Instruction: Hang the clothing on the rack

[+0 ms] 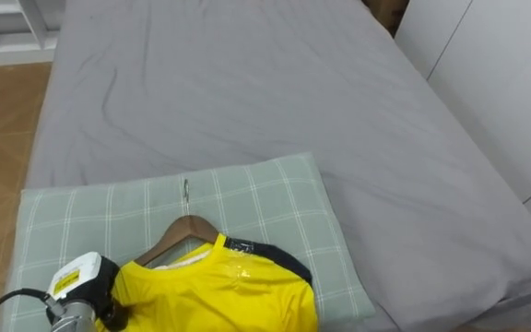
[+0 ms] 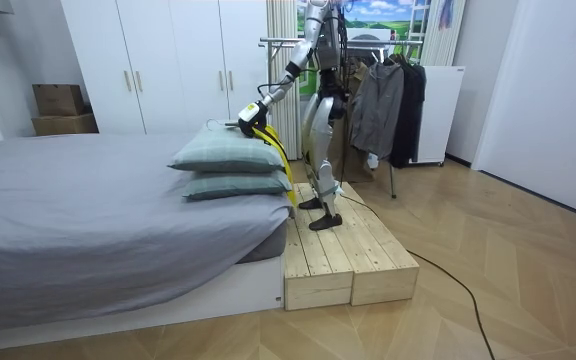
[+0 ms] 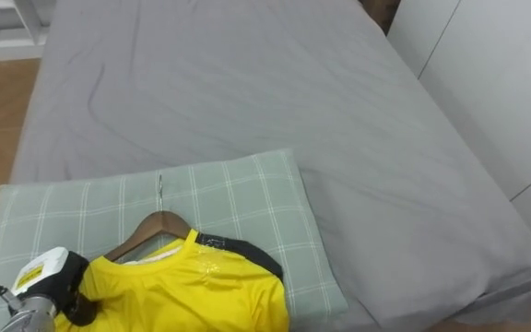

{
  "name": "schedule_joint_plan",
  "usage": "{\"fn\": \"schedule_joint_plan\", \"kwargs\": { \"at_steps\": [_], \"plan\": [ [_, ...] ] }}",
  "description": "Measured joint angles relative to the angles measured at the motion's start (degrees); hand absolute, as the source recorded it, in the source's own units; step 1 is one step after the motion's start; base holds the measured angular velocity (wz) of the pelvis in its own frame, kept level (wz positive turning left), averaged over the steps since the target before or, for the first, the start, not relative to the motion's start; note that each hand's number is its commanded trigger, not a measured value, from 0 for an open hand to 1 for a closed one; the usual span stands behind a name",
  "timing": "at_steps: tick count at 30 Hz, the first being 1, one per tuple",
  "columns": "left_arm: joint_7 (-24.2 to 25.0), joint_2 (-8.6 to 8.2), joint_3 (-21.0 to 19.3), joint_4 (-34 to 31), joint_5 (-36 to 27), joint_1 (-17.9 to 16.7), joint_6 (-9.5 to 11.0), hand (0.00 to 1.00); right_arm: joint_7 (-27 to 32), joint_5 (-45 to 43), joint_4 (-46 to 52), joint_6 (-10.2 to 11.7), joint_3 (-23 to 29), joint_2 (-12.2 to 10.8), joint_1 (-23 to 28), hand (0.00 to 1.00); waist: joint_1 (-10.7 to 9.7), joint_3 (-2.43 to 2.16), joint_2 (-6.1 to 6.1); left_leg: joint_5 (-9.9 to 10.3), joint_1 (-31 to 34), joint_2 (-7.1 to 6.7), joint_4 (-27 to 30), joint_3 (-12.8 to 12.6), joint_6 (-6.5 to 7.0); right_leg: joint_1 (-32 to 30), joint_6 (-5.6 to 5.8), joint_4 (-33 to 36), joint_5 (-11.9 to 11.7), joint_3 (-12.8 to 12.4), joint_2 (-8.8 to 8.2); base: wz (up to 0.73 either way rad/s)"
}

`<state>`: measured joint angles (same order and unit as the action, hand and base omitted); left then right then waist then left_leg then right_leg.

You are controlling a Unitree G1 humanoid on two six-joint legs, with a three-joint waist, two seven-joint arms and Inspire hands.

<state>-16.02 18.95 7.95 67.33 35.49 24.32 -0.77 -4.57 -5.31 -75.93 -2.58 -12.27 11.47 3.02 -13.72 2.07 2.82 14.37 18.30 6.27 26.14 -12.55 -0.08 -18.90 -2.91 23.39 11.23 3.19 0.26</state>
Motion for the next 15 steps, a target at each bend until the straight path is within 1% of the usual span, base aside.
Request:
{"fn": "schedule_joint_plan", "kwargs": {
  "at_steps": [5, 7, 8, 9, 11, 12, 14, 15],
  "plan": [
    [0.5, -0.10, 0.1, -0.1, -0.1, 0.0, 0.1, 1.00, 0.7, 0.1, -0.1, 0.0, -0.1, -0.2, 0.1, 0.00, 0.1, -0.06, 0.02, 0.0, -1.2, -0.16, -0.7, 0.0, 0.00, 1.3, 0.11, -0.9, -0.2, 0.0, 0.00, 0.00],
    [0.6, -0.21, 0.2, -0.1, 0.0, -0.1, 0.1, 1.00, 0.7, 0.0, -0.2, 0.0, -0.1, -0.2, 0.2, 0.00, 0.0, -0.10, -0.01, -0.2, -2.8, -0.90, -2.5, 0.1, 0.04, 2.7, 0.31, -1.9, -0.3, -0.1, -0.13, 0.00],
    [0.6, -0.21, 0.3, -0.1, 0.0, -0.1, 0.2, 1.00, 0.7, 0.0, -0.1, 0.0, -0.1, -0.2, 0.2, 0.00, 0.0, -0.17, -0.03, -0.4, -3.1, -1.04, -2.9, 0.1, 0.08, 2.9, 0.36, -2.0, -0.3, -0.1, -0.21, 0.05],
    [0.6, -0.19, 0.5, -0.2, -0.4, -0.1, 0.5, 1.00, 0.7, 0.1, 0.0, 0.1, -0.1, -0.2, 0.2, 0.00, -0.1, -0.36, -0.22, -0.6, -3.3, -1.07, -3.5, 0.1, 0.17, 3.2, 0.52, -2.6, -0.5, 0.0, -0.27, 0.04],
    [0.6, -0.22, 1.4, -0.2, -1.2, -0.1, 0.8, 1.00, 0.7, 0.2, 0.1, 0.4, -0.1, -0.2, 0.2, 0.00, 0.0, -0.45, -0.37, -1.0, -4.0, -1.17, -4.5, 0.1, 0.16, 4.0, 0.62, -3.4, -0.9, 0.0, -0.34, 0.02],
    [0.6, -0.24, 1.5, -0.2, -1.3, -0.1, 1.1, 1.00, 0.7, 0.2, 0.1, 0.8, -0.1, -0.2, 0.4, 0.00, 0.3, -0.68, -0.52, -1.1, -4.4, -1.30, -4.5, 0.1, 0.13, 4.4, 0.61, -3.9, -1.1, 0.0, -0.30, 0.04],
    [0.6, -0.45, 1.5, -1.0, -2.2, -0.1, 1.2, 1.00, 0.9, 0.2, 0.4, 1.5, 0.1, -0.2, 0.3, 0.00, 0.5, -0.81, -0.77, -1.1, -4.7, -1.31, -4.5, 0.2, 0.13, 5.2, 0.64, -4.6, -1.1, 0.2, -0.21, 0.02],
    [0.5, -0.67, 1.3, -1.8, -2.2, -0.1, 1.3, 1.00, 1.1, 0.1, 0.5, 1.9, 0.1, -0.2, 0.1, 0.00, 1.0, -0.81, -0.96, -1.1, -5.1, -1.31, -4.6, 0.2, 0.13, 5.8, 0.64, -5.0, -1.2, 0.2, -0.16, 0.00]
  ]
}}
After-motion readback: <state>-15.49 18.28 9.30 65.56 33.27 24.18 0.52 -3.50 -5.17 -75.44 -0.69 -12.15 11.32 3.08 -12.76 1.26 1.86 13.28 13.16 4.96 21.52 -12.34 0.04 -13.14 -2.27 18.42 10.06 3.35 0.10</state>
